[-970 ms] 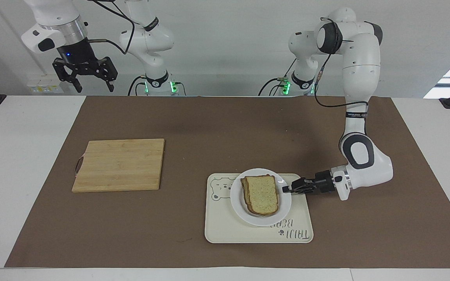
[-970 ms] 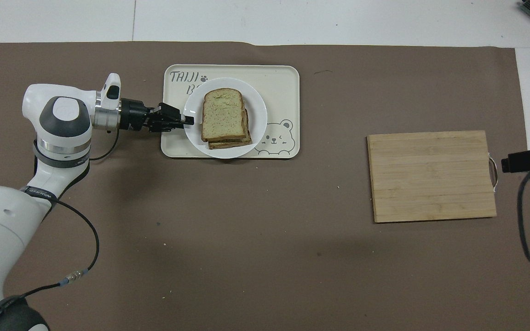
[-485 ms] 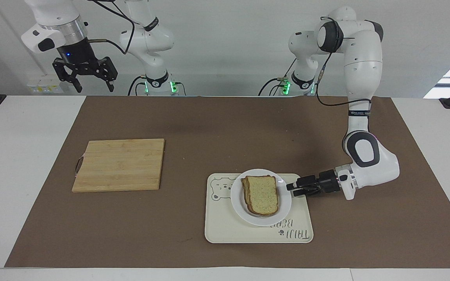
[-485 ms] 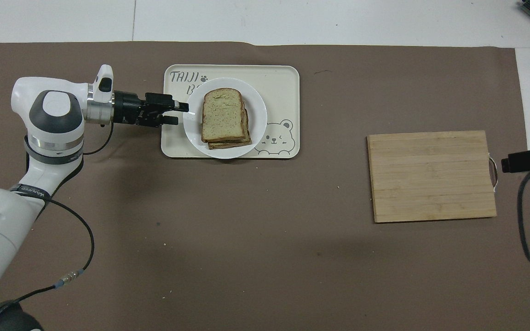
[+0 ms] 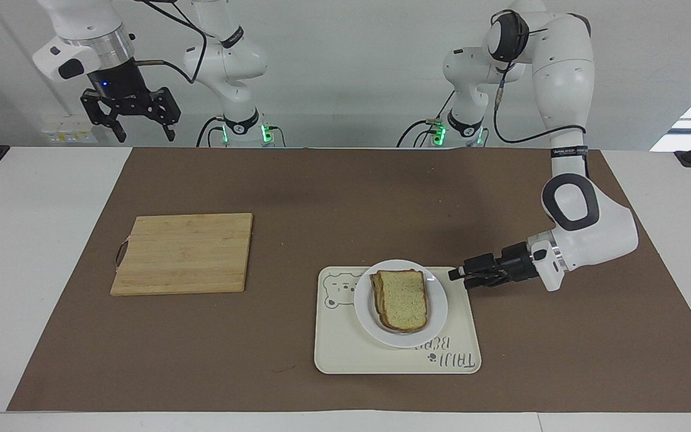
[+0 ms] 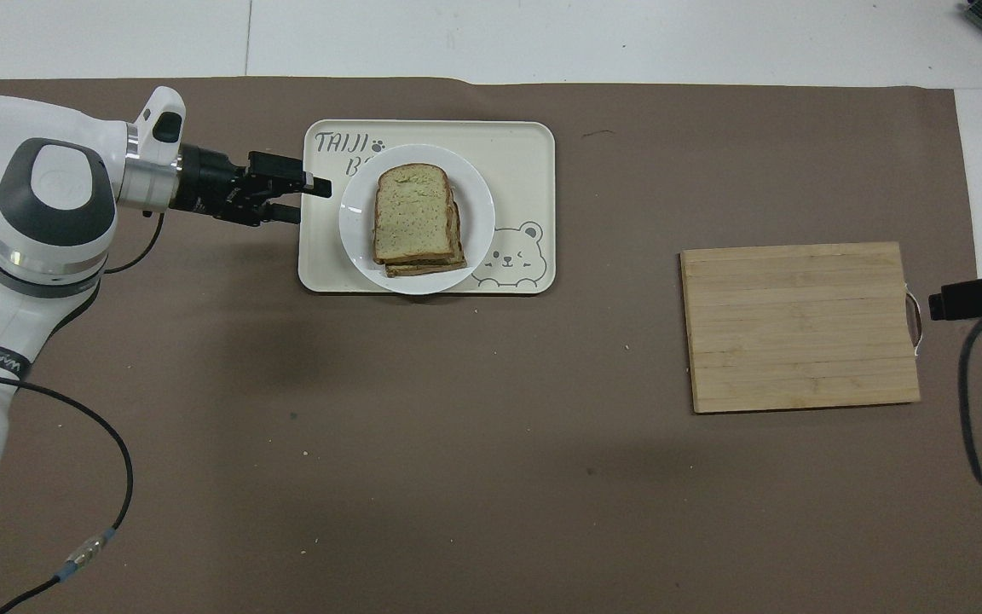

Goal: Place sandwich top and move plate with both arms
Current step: 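Open the left gripper and pull it back from the plate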

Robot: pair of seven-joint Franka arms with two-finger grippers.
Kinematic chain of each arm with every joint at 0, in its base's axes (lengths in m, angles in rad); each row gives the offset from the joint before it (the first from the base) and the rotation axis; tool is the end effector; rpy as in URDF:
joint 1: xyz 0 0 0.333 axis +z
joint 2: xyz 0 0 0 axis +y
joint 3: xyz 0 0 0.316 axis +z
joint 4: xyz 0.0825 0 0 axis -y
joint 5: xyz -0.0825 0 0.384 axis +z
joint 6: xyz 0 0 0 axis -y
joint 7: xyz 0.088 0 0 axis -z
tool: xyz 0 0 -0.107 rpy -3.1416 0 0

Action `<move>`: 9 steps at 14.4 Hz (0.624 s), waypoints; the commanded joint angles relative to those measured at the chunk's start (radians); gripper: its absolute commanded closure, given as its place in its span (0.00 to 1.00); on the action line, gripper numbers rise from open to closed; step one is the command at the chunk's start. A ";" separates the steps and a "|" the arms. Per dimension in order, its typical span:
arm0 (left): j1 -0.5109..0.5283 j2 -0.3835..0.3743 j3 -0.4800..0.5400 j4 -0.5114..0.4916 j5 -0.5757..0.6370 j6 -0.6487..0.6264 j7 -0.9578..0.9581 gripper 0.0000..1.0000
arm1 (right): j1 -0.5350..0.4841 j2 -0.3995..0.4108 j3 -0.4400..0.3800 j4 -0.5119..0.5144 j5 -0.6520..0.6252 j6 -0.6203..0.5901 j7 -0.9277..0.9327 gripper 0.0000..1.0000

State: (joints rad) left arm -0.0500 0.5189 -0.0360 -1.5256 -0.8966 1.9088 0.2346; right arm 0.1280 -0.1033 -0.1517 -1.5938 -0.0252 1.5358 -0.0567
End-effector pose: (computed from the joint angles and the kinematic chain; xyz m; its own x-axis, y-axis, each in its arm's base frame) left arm 0.6859 -0.1114 0.3720 0.9965 0.0246 -0.0794 0.0758 -0.6625 0.7452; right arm 0.5184 -0.0198 0.6653 0.9985 0.0322 0.0435 0.0317 -0.9994 0.0120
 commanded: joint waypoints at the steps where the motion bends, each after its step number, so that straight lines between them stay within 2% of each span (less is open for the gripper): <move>1: -0.016 -0.063 0.010 -0.015 0.166 0.021 -0.086 0.00 | -0.005 -0.006 0.003 -0.009 0.008 0.010 -0.020 0.00; 9: -0.008 -0.178 0.047 -0.008 0.670 -0.007 -0.196 0.00 | -0.005 -0.006 0.003 -0.009 0.008 0.010 -0.020 0.00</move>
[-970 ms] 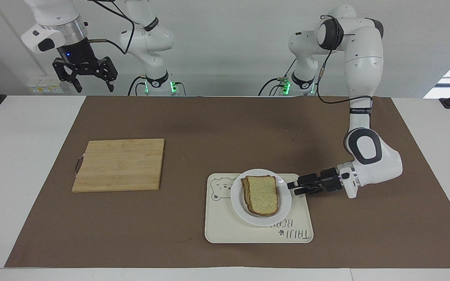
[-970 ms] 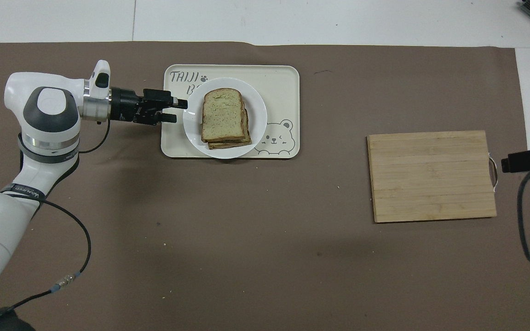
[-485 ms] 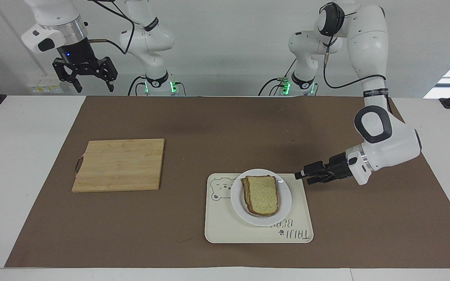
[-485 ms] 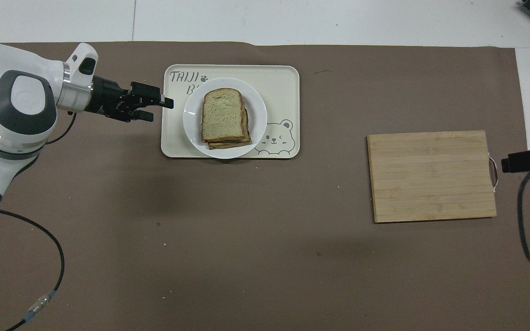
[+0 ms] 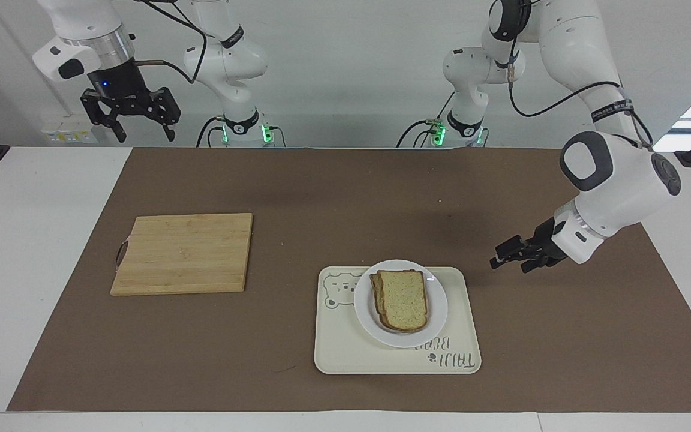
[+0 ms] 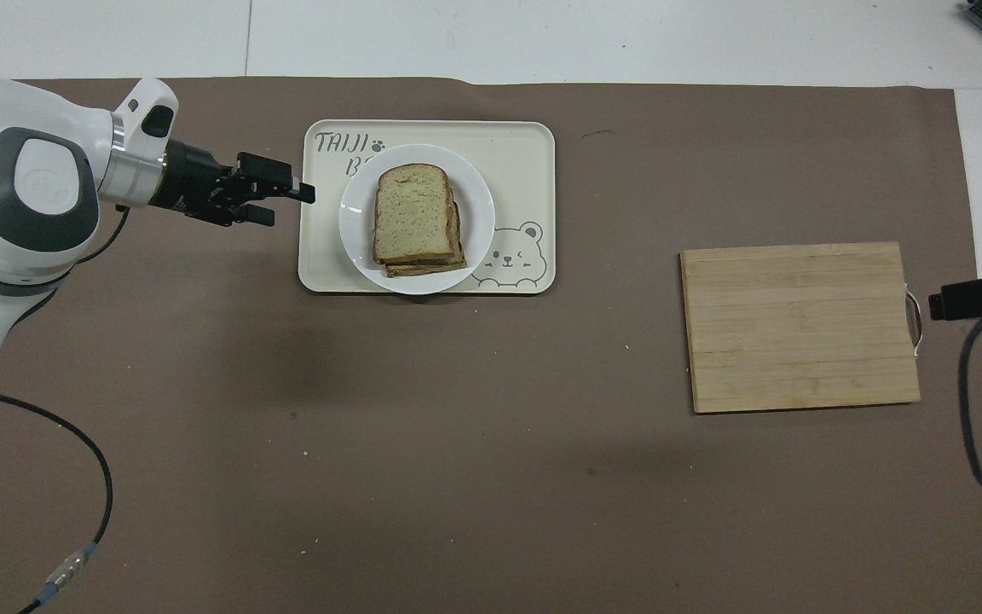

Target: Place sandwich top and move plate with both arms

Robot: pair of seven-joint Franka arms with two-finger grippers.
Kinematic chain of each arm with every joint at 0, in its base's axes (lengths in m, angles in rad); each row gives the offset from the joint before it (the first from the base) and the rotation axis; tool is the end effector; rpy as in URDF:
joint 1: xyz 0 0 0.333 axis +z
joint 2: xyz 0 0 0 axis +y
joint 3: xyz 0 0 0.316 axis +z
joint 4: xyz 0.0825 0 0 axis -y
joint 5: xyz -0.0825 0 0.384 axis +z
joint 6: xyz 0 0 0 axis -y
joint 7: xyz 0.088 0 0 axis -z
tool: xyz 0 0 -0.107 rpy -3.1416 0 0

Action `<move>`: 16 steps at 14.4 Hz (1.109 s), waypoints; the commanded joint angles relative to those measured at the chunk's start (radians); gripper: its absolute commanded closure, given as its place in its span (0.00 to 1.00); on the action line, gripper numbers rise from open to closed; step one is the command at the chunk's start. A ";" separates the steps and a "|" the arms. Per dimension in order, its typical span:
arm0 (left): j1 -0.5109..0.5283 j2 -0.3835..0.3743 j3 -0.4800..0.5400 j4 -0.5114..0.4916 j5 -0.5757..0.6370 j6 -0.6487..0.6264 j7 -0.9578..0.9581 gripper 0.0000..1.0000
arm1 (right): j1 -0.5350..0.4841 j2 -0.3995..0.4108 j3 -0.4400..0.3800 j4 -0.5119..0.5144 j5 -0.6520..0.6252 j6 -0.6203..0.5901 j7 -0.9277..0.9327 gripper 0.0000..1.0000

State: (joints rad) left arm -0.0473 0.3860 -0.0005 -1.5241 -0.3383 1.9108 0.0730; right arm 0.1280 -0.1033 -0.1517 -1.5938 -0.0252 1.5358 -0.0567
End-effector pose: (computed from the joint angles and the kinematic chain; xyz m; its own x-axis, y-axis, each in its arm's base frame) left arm 0.6725 -0.0559 0.4416 1.0000 -0.0062 0.0057 -0.0077 -0.9495 0.3136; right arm 0.5184 -0.0198 0.6653 0.9985 0.0322 0.0435 0.0317 -0.9994 0.0120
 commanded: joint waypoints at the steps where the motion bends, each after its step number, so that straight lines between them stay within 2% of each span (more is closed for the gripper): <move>1: -0.011 -0.061 0.011 -0.010 0.151 -0.033 -0.041 0.00 | -0.005 -0.006 0.003 -0.009 0.008 0.010 -0.020 0.00; 3: -0.012 -0.097 0.011 -0.010 0.199 -0.070 -0.058 0.00 | -0.005 -0.006 0.003 -0.009 0.008 0.010 -0.020 0.00; 6: -0.022 -0.162 0.011 -0.010 0.313 -0.119 -0.191 0.00 | -0.005 -0.006 0.003 -0.009 0.008 0.010 -0.020 0.00; 8: -0.014 -0.185 0.010 -0.011 0.324 -0.151 -0.281 0.00 | -0.005 -0.006 0.003 -0.009 0.008 0.010 -0.020 0.00; 11: -0.009 -0.203 0.011 -0.008 0.326 -0.188 -0.300 0.00 | -0.005 -0.006 0.003 -0.009 0.008 0.010 -0.020 0.00; 16: -0.017 -0.314 0.010 -0.010 0.334 -0.266 -0.280 0.00 | -0.005 -0.006 0.003 -0.009 0.008 0.010 -0.020 0.00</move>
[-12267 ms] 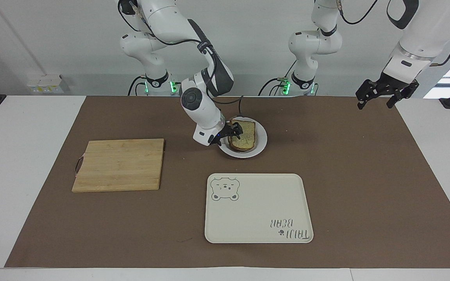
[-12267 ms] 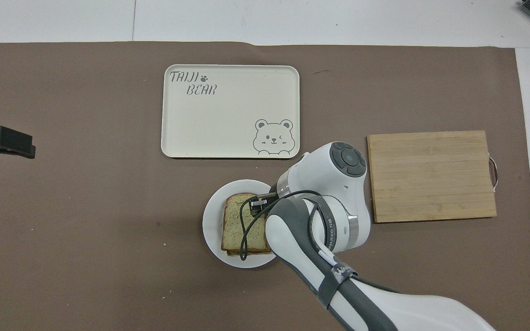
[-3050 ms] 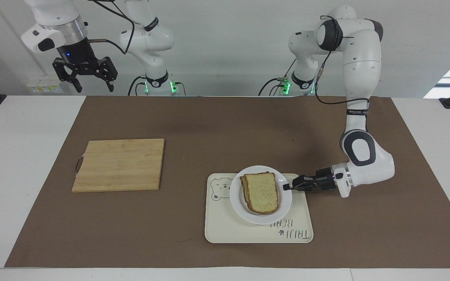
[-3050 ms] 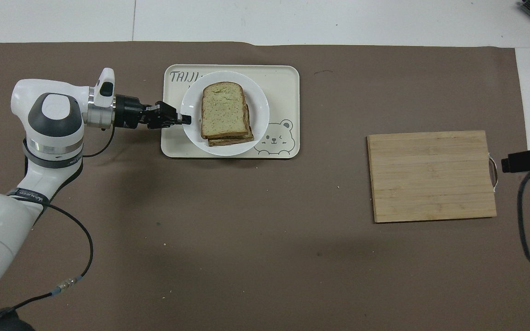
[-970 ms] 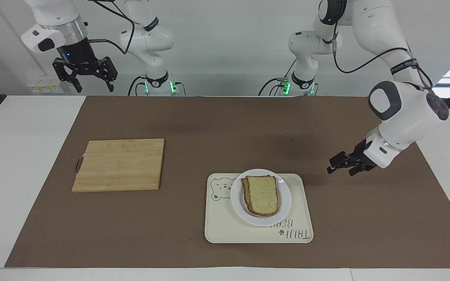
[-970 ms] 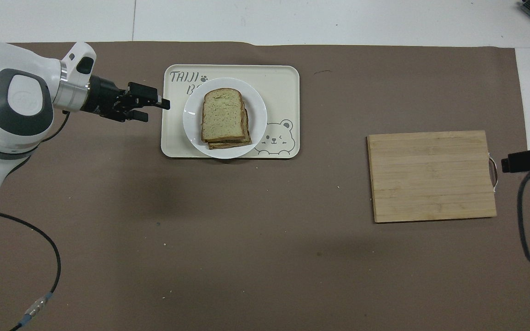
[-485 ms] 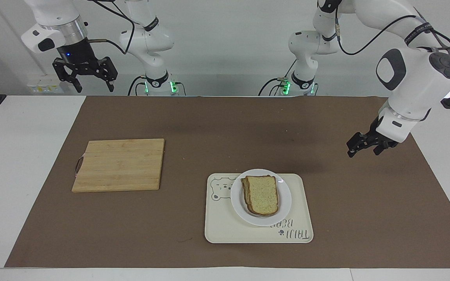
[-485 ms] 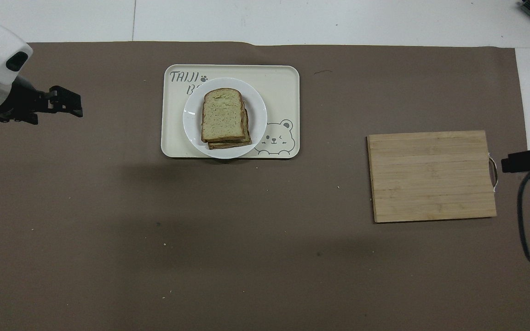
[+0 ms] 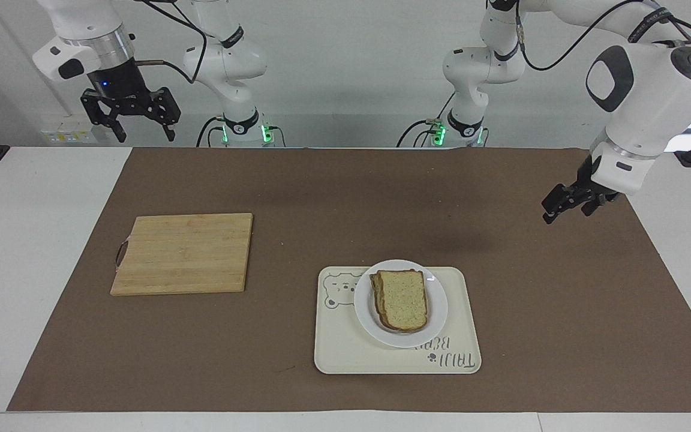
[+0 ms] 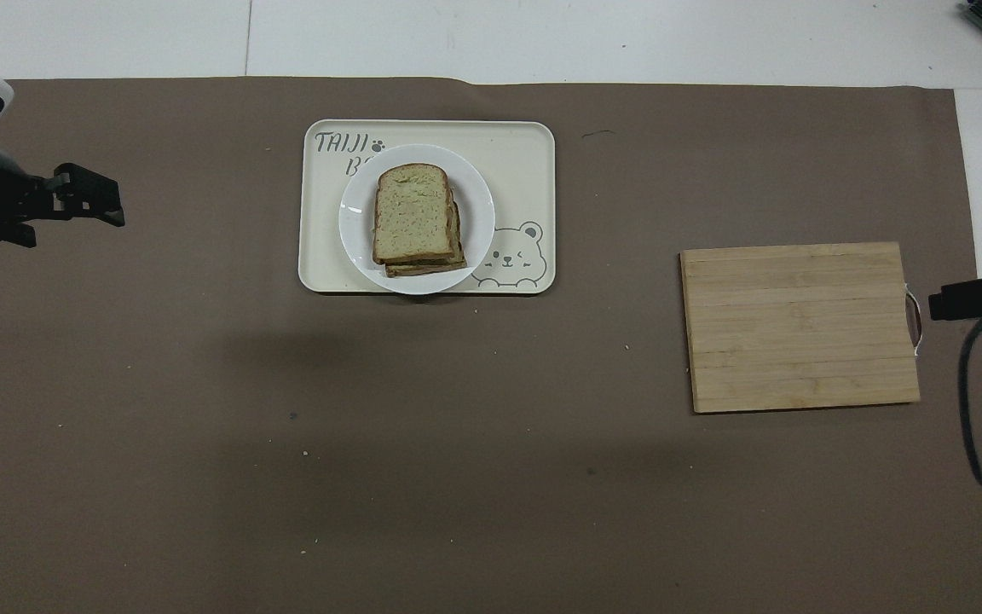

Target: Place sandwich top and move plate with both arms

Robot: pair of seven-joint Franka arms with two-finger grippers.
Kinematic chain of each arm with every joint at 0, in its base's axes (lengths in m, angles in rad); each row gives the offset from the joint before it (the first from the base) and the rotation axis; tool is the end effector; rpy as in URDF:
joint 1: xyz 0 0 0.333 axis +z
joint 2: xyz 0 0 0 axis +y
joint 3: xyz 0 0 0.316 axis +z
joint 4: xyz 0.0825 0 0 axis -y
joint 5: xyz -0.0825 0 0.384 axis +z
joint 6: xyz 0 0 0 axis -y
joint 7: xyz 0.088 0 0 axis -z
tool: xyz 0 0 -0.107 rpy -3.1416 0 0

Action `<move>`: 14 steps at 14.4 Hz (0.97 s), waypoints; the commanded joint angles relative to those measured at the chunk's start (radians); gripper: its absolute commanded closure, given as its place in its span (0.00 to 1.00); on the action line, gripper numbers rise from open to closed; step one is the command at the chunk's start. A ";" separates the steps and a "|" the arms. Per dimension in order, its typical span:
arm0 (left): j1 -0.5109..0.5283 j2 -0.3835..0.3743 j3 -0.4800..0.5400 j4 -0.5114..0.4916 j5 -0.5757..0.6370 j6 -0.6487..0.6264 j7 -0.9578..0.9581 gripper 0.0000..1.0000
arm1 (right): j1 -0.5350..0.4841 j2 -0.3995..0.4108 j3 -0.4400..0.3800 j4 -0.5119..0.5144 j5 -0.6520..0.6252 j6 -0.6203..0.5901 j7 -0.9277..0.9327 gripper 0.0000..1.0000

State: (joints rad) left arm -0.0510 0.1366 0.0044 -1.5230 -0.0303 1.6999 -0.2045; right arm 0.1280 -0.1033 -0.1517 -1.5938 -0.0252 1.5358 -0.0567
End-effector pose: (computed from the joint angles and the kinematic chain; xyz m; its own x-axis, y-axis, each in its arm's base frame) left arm 0.6060 -0.0313 0.5796 0.9864 0.1610 0.0334 0.1597 -0.9865 0.0371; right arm 0.5184 -0.0198 0.6653 0.9985 0.0322 0.0435 0.0317 -0.9994 0.0120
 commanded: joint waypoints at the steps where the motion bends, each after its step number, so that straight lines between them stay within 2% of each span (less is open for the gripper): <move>1: -0.013 -0.080 0.006 -0.009 0.026 -0.083 0.022 0.00 | -0.005 -0.006 0.003 -0.009 0.008 0.010 -0.020 0.00; 4: -0.016 -0.149 -0.001 -0.020 0.023 -0.170 0.095 0.00 | -0.005 -0.006 0.003 -0.009 0.008 0.010 -0.020 0.00; 14: -0.007 -0.175 0.002 -0.019 0.024 -0.241 0.165 0.00 | -0.005 -0.006 0.003 -0.009 0.008 0.010 -0.020 0.00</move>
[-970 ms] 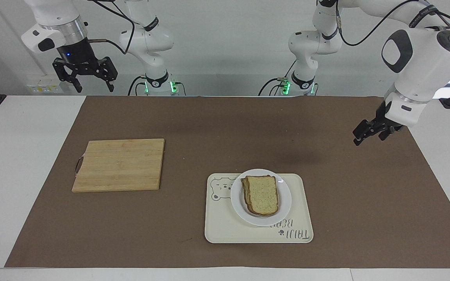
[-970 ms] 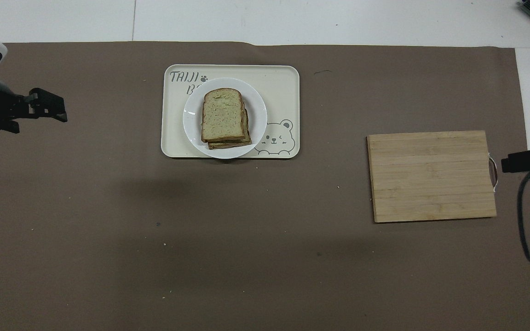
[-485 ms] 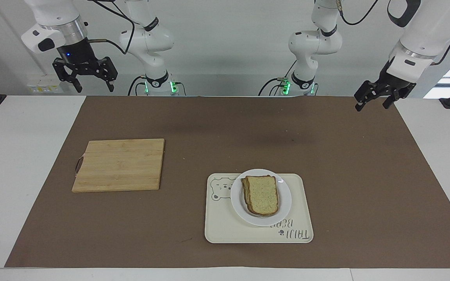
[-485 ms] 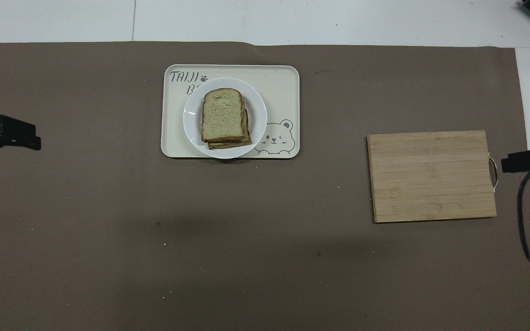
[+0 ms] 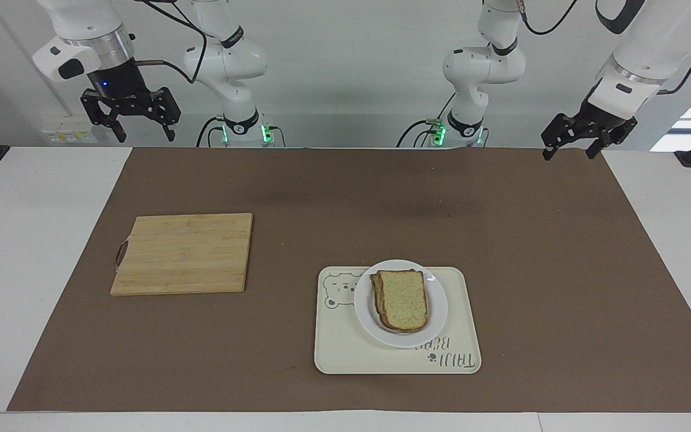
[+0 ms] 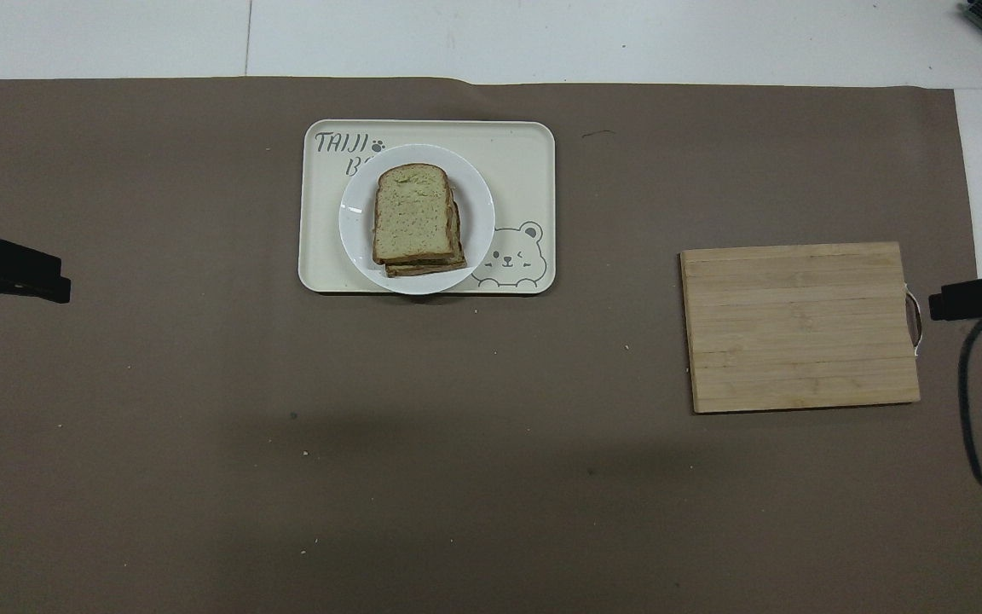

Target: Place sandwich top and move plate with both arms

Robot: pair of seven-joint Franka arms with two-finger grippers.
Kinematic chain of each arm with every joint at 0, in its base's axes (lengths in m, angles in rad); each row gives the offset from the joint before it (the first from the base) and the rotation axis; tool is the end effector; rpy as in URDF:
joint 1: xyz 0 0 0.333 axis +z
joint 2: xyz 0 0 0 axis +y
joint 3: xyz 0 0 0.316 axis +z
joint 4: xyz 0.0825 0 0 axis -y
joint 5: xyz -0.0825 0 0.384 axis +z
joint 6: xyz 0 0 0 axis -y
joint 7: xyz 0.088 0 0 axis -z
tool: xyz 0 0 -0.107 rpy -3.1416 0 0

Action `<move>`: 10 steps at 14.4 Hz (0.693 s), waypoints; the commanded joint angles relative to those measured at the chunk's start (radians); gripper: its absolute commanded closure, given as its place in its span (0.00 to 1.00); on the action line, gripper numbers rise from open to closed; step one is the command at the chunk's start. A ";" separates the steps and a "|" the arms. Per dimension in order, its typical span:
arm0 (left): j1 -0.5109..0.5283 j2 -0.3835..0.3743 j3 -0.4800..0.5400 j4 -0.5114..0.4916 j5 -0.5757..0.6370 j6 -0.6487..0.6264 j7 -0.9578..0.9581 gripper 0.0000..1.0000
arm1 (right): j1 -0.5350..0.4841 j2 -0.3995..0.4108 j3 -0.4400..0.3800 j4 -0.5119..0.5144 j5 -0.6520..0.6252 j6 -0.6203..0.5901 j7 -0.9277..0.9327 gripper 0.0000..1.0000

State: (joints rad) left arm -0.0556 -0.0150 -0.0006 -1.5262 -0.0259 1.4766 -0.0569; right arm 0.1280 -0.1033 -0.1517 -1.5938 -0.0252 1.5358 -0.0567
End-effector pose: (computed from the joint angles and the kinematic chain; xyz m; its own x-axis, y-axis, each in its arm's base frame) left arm 0.5394 -0.0333 0.6455 0.9994 -0.0017 -0.0360 -0.0009 -0.9997 0.0238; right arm 0.5184 -0.0198 0.6653 0.9985 0.0322 0.0435 0.0317 -0.9994 0.0120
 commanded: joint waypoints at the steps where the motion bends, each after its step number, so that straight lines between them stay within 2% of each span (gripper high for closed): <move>1: -0.001 -0.023 0.011 -0.014 0.017 -0.036 0.026 0.00 | -0.005 -0.006 0.003 -0.009 0.008 0.010 -0.020 0.00; 10: 0.005 -0.026 0.013 -0.015 0.015 -0.045 0.108 0.00 | -0.005 -0.006 0.003 -0.009 0.008 0.010 -0.020 0.00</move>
State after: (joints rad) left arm -0.0539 -0.0194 0.0137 -1.5261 -0.0256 1.4436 0.0298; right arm 0.1280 -0.1033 -0.1517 -1.5938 -0.0252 1.5358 -0.0567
